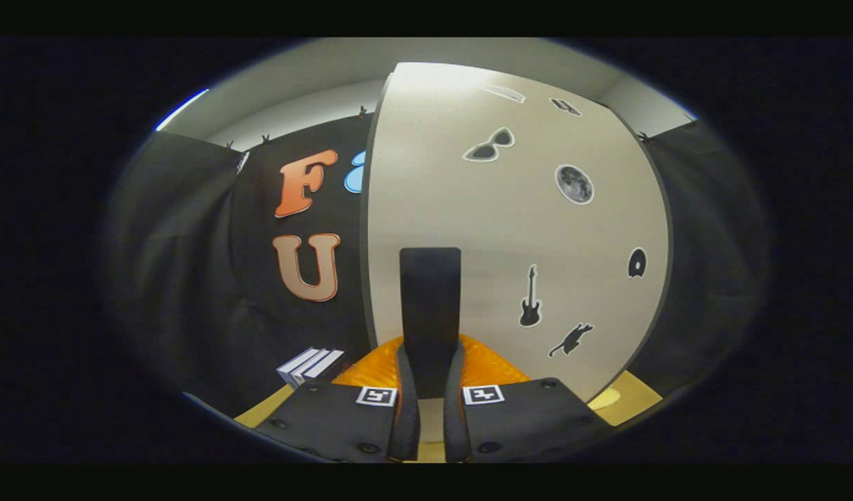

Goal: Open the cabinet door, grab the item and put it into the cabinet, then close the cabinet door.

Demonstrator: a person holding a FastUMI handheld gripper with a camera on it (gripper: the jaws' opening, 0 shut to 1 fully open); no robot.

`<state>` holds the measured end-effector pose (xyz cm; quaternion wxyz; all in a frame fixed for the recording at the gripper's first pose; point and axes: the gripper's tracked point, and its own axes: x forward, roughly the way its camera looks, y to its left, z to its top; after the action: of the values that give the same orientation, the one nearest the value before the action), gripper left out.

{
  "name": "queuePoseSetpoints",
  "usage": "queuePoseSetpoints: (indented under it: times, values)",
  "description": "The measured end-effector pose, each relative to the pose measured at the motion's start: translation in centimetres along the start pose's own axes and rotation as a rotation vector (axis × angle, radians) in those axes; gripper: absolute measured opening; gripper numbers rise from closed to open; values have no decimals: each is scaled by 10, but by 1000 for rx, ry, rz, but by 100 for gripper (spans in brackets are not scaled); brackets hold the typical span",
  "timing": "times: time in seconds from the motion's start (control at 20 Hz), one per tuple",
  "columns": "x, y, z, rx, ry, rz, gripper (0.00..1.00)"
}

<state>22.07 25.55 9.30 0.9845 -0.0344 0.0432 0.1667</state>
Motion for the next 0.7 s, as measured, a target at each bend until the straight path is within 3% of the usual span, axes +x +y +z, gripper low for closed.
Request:
queuePoseSetpoints:
  times: [0.3, 0.7]
  values:
    - [-86, -32, -3, 12, -20, 14, 24]
    - [-182, -105, -2, 10, -52, -77, 20]
